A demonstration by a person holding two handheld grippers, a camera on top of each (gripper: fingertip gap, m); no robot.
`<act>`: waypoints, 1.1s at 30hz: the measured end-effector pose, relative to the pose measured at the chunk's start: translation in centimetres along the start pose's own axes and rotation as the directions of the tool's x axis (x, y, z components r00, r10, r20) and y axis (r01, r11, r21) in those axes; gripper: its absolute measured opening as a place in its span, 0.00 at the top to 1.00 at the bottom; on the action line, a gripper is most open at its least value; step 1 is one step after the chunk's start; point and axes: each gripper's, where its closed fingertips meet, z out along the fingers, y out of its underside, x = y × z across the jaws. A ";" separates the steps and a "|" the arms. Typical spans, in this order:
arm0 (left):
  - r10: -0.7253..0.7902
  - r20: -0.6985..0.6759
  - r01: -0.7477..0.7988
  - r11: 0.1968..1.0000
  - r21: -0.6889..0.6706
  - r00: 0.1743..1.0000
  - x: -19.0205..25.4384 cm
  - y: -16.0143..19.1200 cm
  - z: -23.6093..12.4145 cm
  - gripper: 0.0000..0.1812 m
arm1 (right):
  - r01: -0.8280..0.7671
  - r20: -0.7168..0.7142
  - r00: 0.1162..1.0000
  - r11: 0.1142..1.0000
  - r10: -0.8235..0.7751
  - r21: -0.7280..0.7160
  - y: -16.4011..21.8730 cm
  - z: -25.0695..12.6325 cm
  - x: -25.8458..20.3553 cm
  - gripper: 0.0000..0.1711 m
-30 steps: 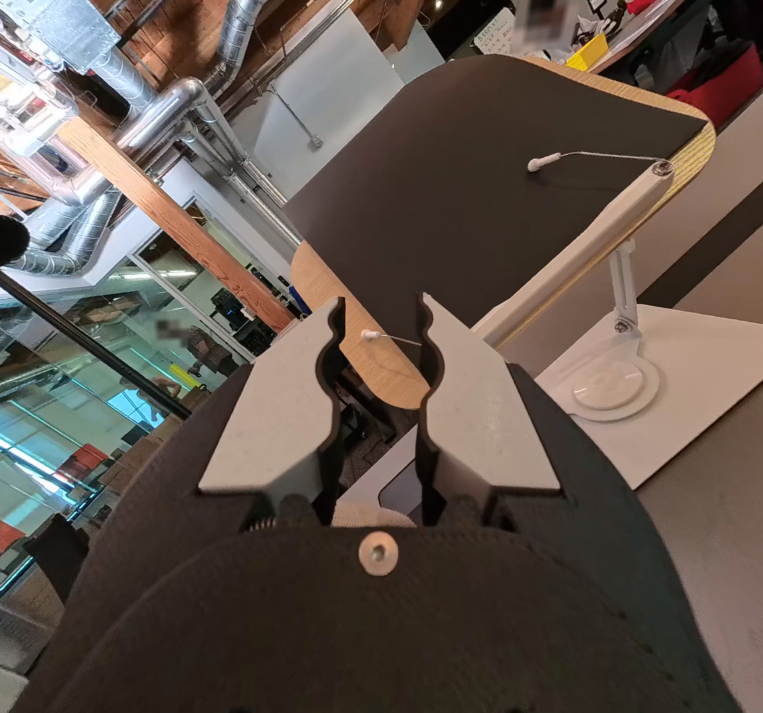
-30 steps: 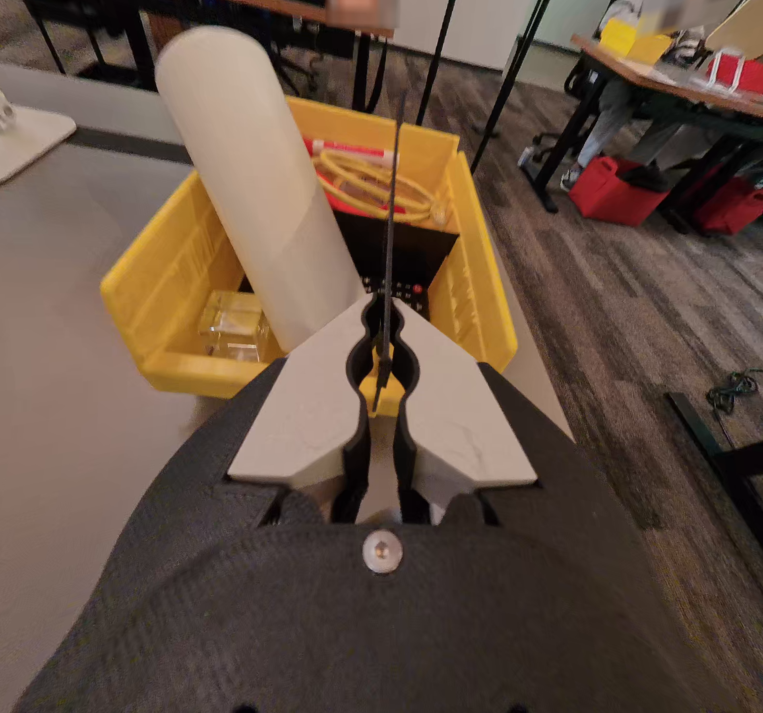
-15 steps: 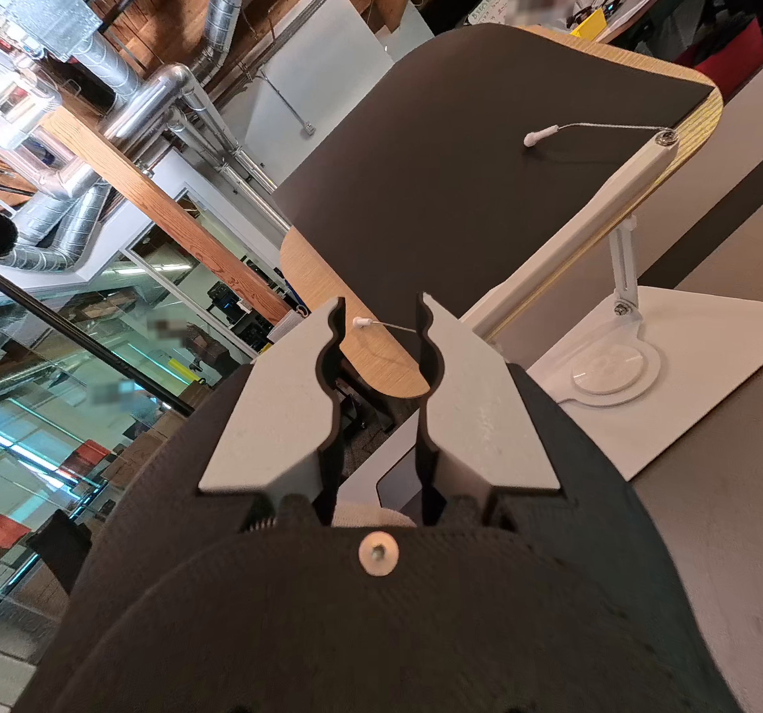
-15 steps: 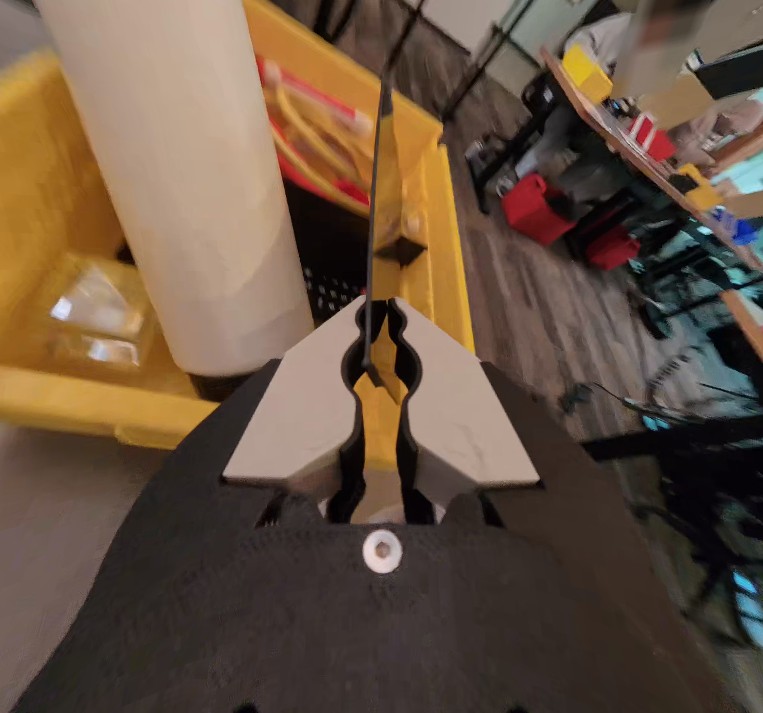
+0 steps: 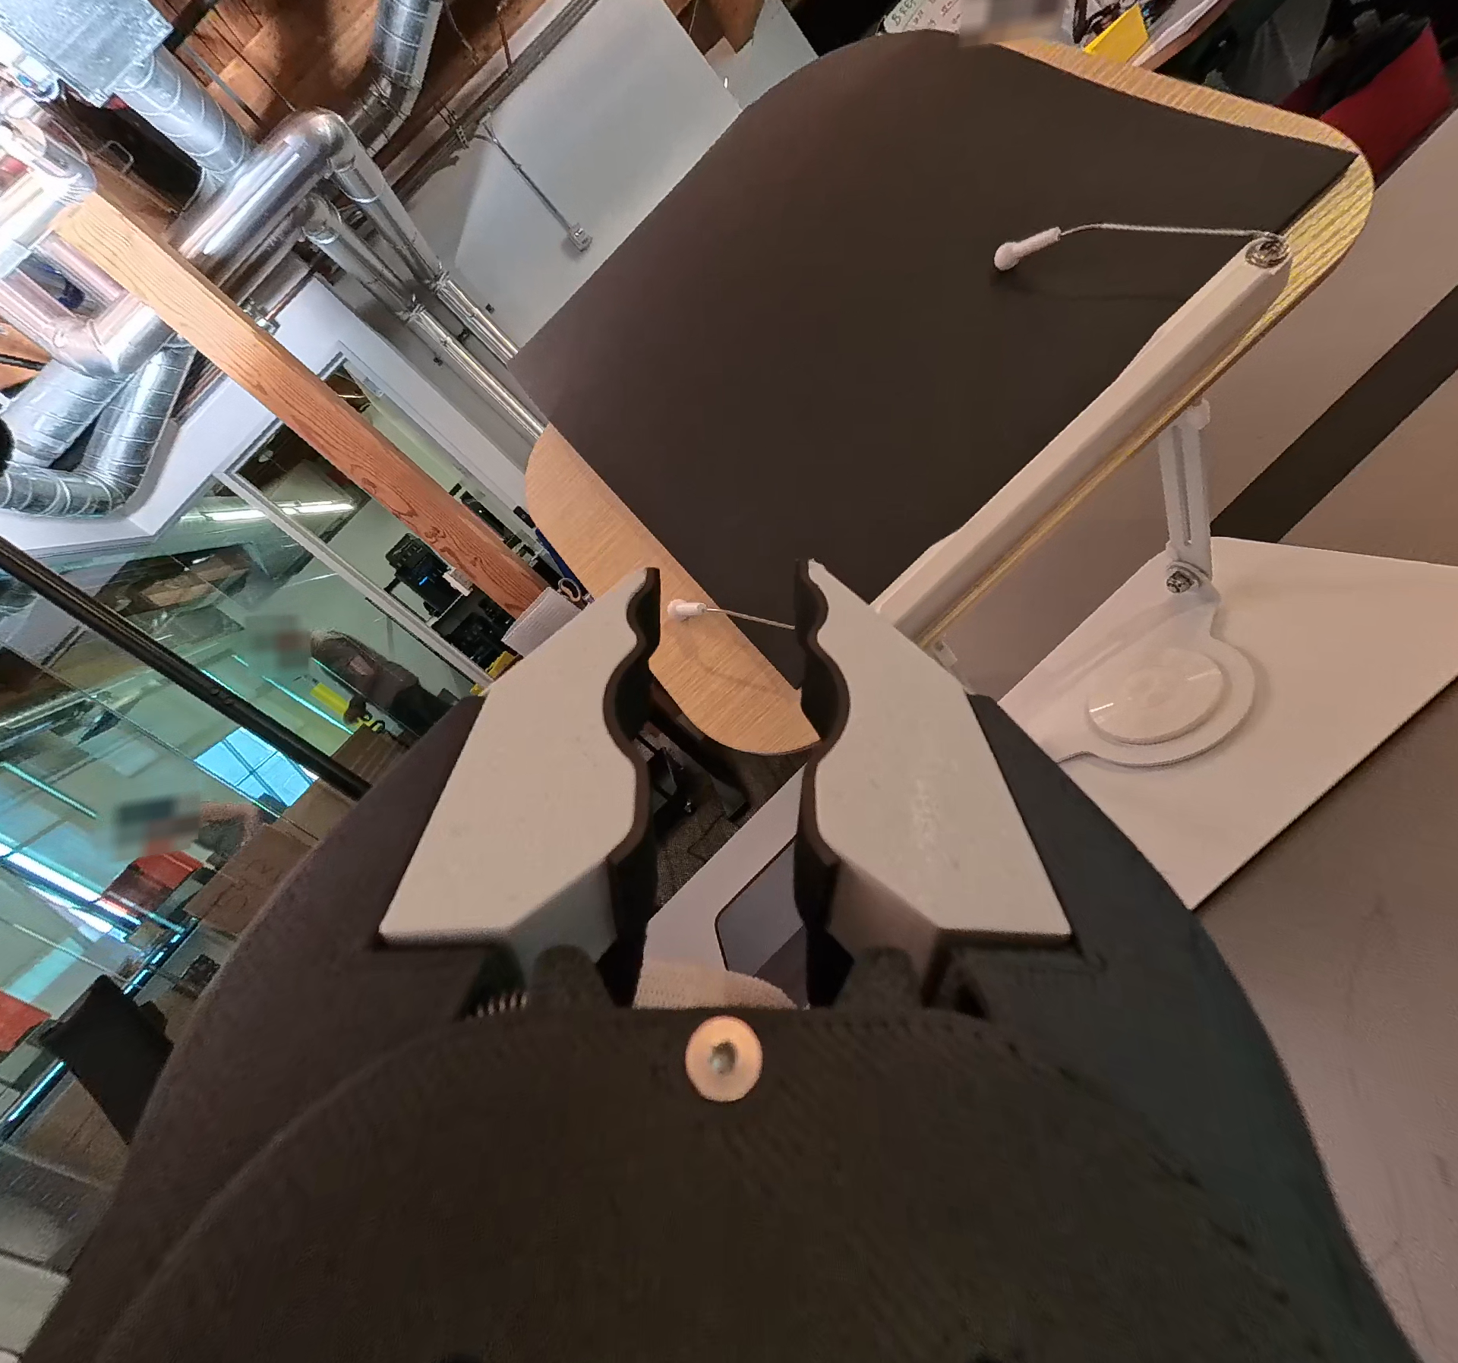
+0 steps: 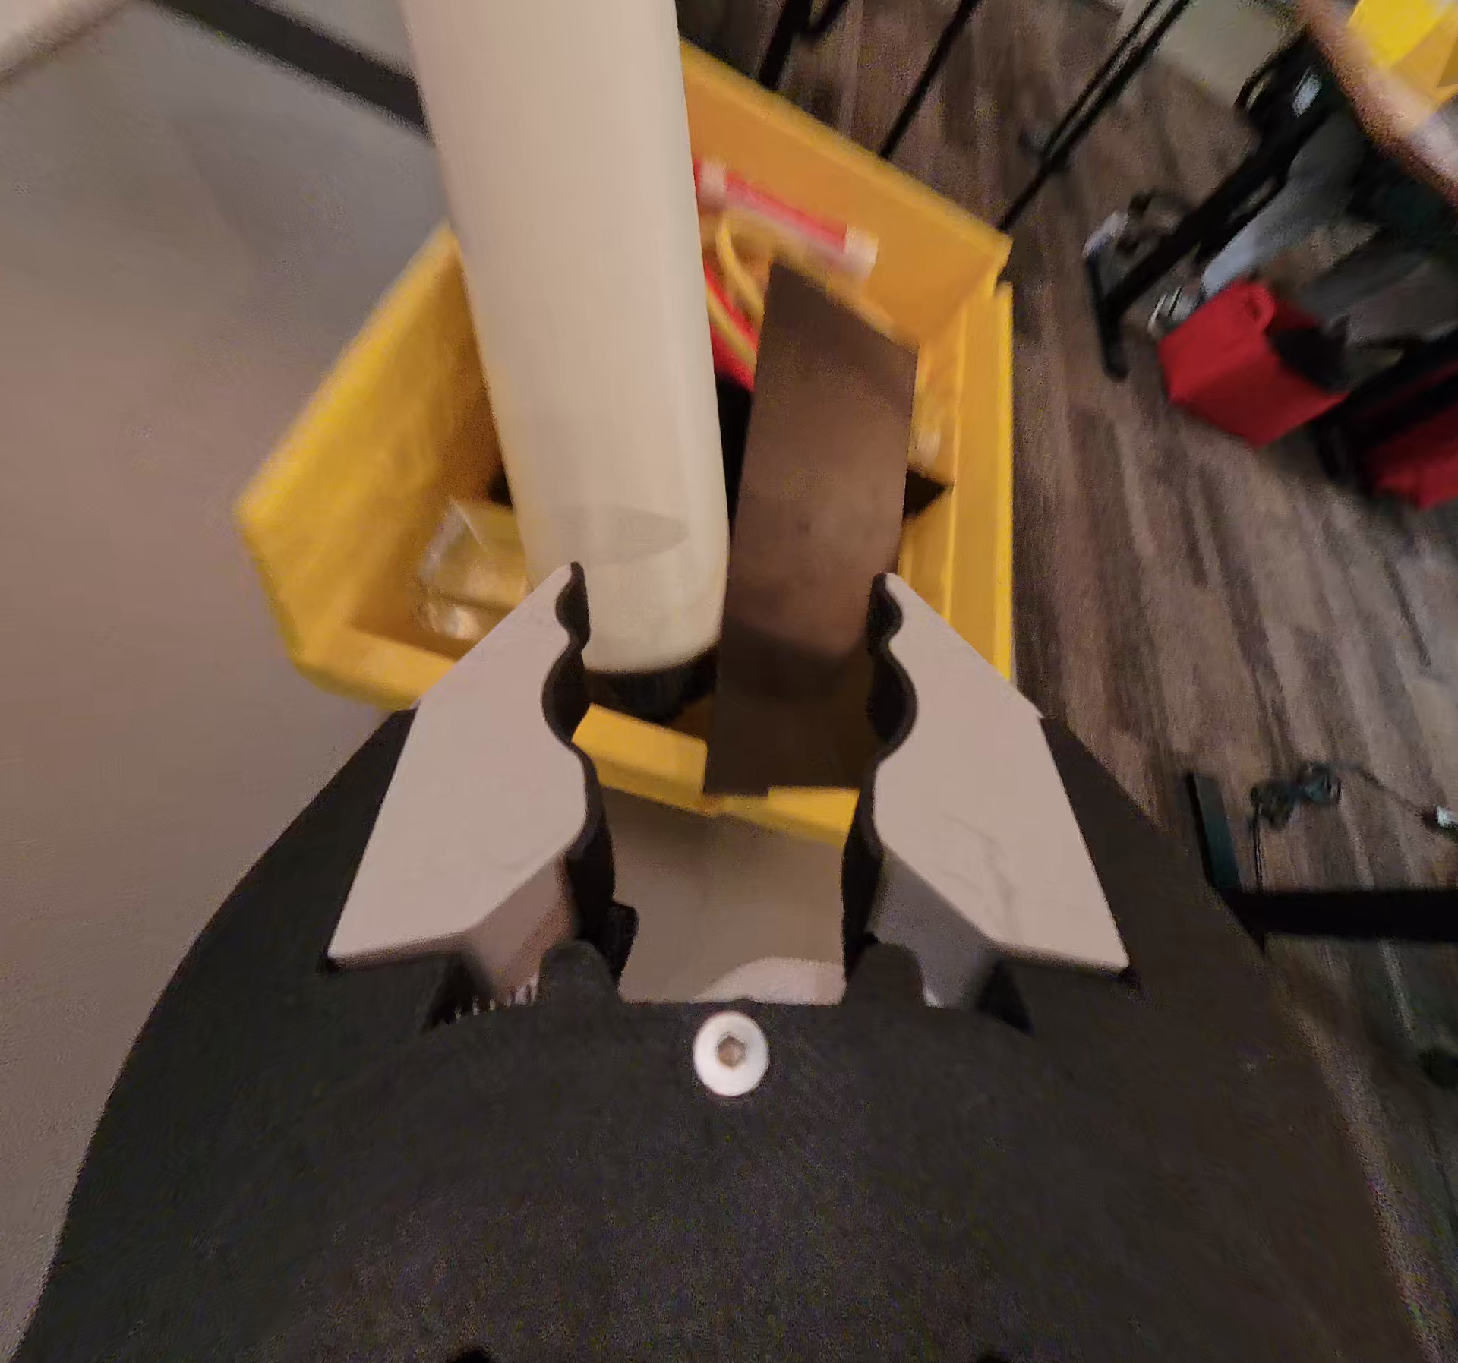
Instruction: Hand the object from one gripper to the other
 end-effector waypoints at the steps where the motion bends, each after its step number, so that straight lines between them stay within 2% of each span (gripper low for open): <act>1: -0.002 0.001 0.002 1.000 0.002 1.000 0.0 -0.1 0.0 0.83 | 0.013 -0.010 1.000 0.998 -0.013 0.062 -2.1 -1.0 -0.4 0.61; 3: -0.008 0.004 0.007 1.000 0.008 1.000 -0.2 -0.4 -0.1 0.83 | 0.074 -0.049 0.997 0.971 -0.065 0.229 -7.6 -3.5 -1.7 0.67; 7: -0.019 0.015 0.018 1.000 0.020 1.000 -0.7 -1.0 -0.4 0.83 | 0.109 0.033 0.989 0.853 -0.146 0.511 -19.0 -7.3 -8.5 0.70; 11: -0.038 0.026 0.037 0.999 0.032 0.999 -1.5 -1.4 -0.8 0.83 | 0.029 0.174 0.956 0.665 -0.237 0.746 -29.9 -10.3 -16.7 0.74; 15: -0.055 0.032 0.054 0.998 0.042 0.998 -2.6 -1.5 -1.2 0.83 | -0.093 0.273 0.915 0.503 -0.296 0.859 -37.8 -13.0 -22.9 0.75; 17: -0.073 0.042 0.071 0.997 0.044 0.996 -3.5 -1.4 -1.5 0.83 | -0.109 0.280 0.904 0.459 -0.323 0.882 -39.3 -13.3 -25.3 0.75; 20: -0.101 0.058 0.098 0.994 0.045 0.993 -4.9 -1.1 -1.9 0.83 | -0.151 0.312 0.898 0.447 -0.312 0.882 -38.9 -11.9 -27.5 0.75; 22: -0.119 0.070 0.116 0.992 0.041 0.990 -5.7 -0.8 -2.1 0.83 | -0.233 0.377 0.878 0.423 -0.296 0.876 -38.3 -11.3 -28.2 0.81; 24: -0.131 0.072 0.129 0.991 0.038 0.989 -6.0 -0.9 -2.1 0.83 | -0.266 0.445 0.830 0.463 -0.337 0.845 -38.1 -10.7 -29.5 0.79; 26: -0.119 0.074 0.117 0.993 0.028 0.990 -6.0 -1.4 -2.3 0.83 | -0.254 0.415 0.852 0.440 -0.319 0.861 -38.2 -10.9 -28.8 0.81; 33: -0.098 -0.027 0.096 0.992 -0.076 0.995 -5.6 -3.3 -2.8 0.79 | -0.170 0.347 0.872 0.451 -0.345 0.876 -37.6 -10.9 -27.9 0.80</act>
